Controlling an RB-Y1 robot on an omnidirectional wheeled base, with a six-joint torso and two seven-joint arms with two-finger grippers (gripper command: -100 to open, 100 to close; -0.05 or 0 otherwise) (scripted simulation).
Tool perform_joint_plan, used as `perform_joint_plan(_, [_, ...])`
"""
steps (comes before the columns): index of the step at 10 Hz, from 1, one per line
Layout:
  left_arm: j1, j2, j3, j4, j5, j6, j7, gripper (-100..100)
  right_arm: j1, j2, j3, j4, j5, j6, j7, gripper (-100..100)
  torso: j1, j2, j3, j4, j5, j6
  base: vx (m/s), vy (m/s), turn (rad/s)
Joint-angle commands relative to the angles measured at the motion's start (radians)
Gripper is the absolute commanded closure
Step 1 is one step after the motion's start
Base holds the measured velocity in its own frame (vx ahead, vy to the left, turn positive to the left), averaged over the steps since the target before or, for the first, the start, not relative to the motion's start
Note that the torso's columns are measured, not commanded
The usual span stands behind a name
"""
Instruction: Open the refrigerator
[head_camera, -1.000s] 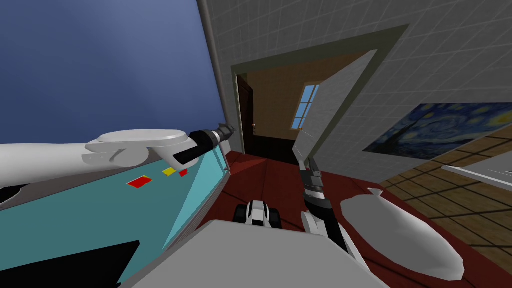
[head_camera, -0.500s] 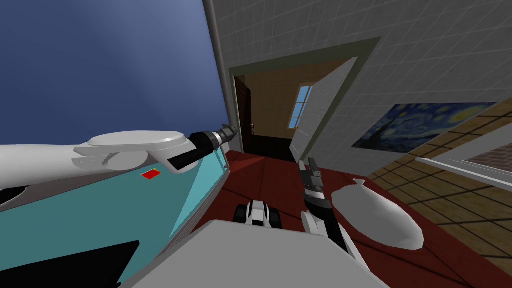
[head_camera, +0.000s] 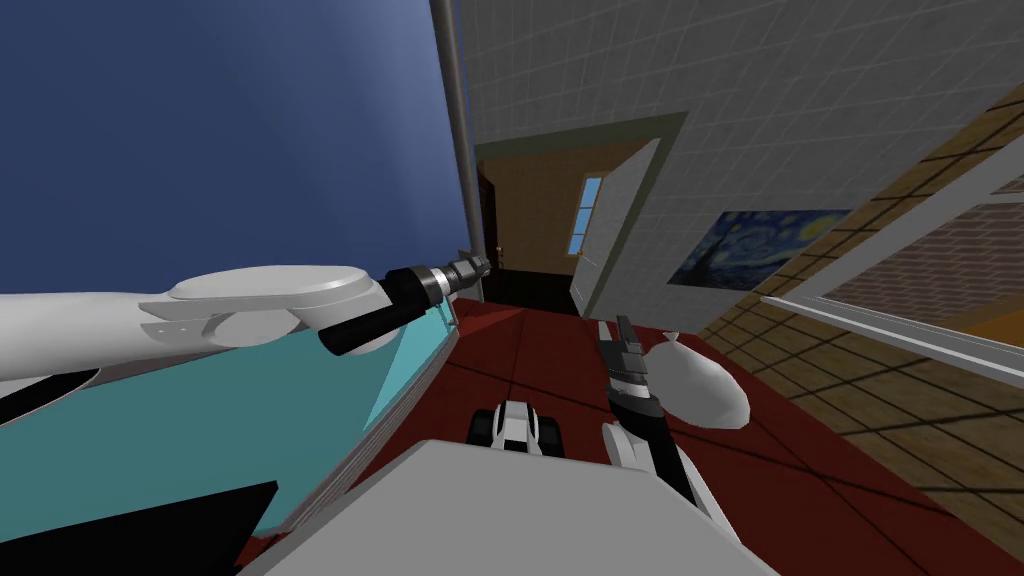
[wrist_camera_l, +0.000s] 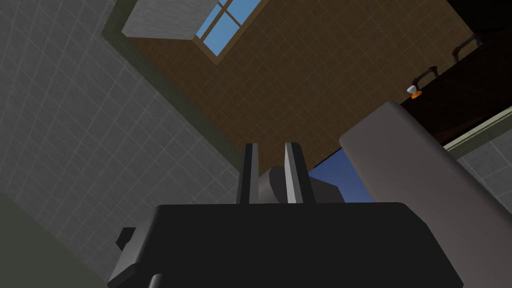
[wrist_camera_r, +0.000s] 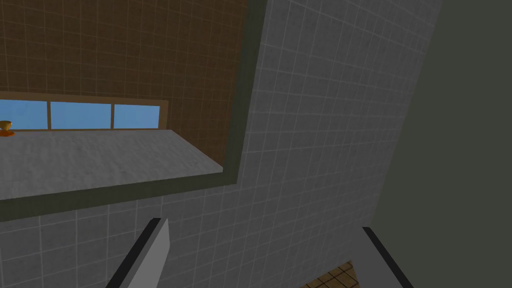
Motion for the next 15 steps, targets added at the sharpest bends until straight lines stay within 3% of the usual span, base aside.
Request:
perform_joint_plan(1, [-0.011,-0.009,0.018,-0.030,-0.005,-0.037,-0.002,100,0.000,0.000,0.000,0.000,0.000,0.000,0.000,0,-0.002,0.001,0.001,0.001,-0.001,0.001,-0.295,-0.073,-0.070])
perform_joint_plan(2, [0.005,-0.004,0.010,-0.030,-0.015,-0.023,0.005,100,0.000,0.000,0.000,0.000,0.000,0.000,0.000,0,-0.002,-0.001,0.000,0.000,-0.001,0.002,-0.135,-0.035,-0.034])
perform_joint_plan(12, [-0.028,-0.079,0.015,-0.030,0.027,-0.210,-0.059,100,0.000,0.000,0.000,0.000,0.000,0.000,0.000,0,0.003,-0.004,-0.003,-0.001,0.002,0.000,-0.254,-0.004,-0.068])
perform_joint_plan(13, [-0.049,-0.049,0.006,-0.031,0.053,-0.200,-0.047,-100,0.000,0.000,0.000,0.000,0.000,0.000,0.000,0,0.001,-0.002,-0.001,-0.001,0.001,0.001,-0.122,-0.004,-0.092])
perform_joint_plan(15, [-0.093,0.006,0.005,-0.031,0.095,-0.216,-0.026,-100,0.001,0.000,0.000,0.000,0.000,0.000,0.000,0,-0.001,-0.017,-0.010,-0.008,0.000,0.002,0.031,-0.004,-0.084])
